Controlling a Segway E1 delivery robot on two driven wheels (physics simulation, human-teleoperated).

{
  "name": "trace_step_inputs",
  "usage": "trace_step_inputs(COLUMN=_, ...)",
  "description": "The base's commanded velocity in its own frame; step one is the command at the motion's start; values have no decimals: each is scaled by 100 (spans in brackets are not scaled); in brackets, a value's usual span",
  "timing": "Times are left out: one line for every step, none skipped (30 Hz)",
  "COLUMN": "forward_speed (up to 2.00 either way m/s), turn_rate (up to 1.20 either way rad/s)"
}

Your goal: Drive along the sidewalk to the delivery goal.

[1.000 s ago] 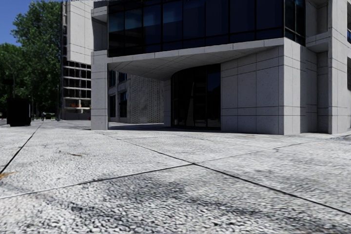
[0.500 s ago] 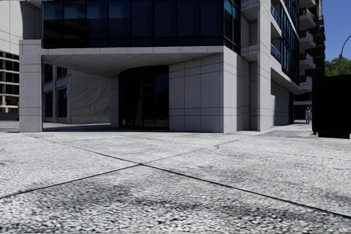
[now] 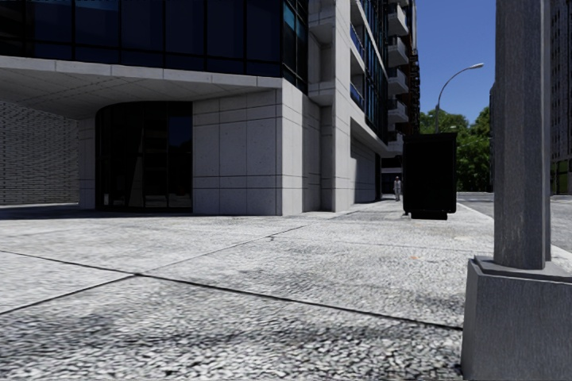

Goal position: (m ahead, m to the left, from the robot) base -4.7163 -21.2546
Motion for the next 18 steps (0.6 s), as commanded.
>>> trace_step_inputs(forward_speed=0, turn_rate=-2)
trace_step_inputs(forward_speed=0, turn_rate=-1)
trace_step_inputs(forward_speed=0, turn_rate=-1)
trace_step_inputs(forward_speed=34, turn_rate=0)
trace_step_inputs(forward_speed=65, turn_rate=0)
trace_step_inputs(forward_speed=82, turn_rate=0)
trace_step_inputs(forward_speed=94, turn_rate=0)
trace_step_inputs(forward_speed=94, turn_rate=0)
trace_step_inputs(forward_speed=107, turn_rate=0)
trace_step_inputs(forward_speed=112, turn_rate=0)
trace_step_inputs(forward_speed=113, turn_rate=0)
trace_step_inputs(forward_speed=114, turn_rate=0)
trace_step_inputs(forward_speed=114, turn_rate=0)
trace_step_inputs(forward_speed=115, turn_rate=0)
trace_step_inputs(forward_speed=115, turn_rate=0)
trace_step_inputs(forward_speed=109, turn_rate=0)
trace_step_inputs(forward_speed=109, turn_rate=0)
trace_step_inputs(forward_speed=104, turn_rate=0)
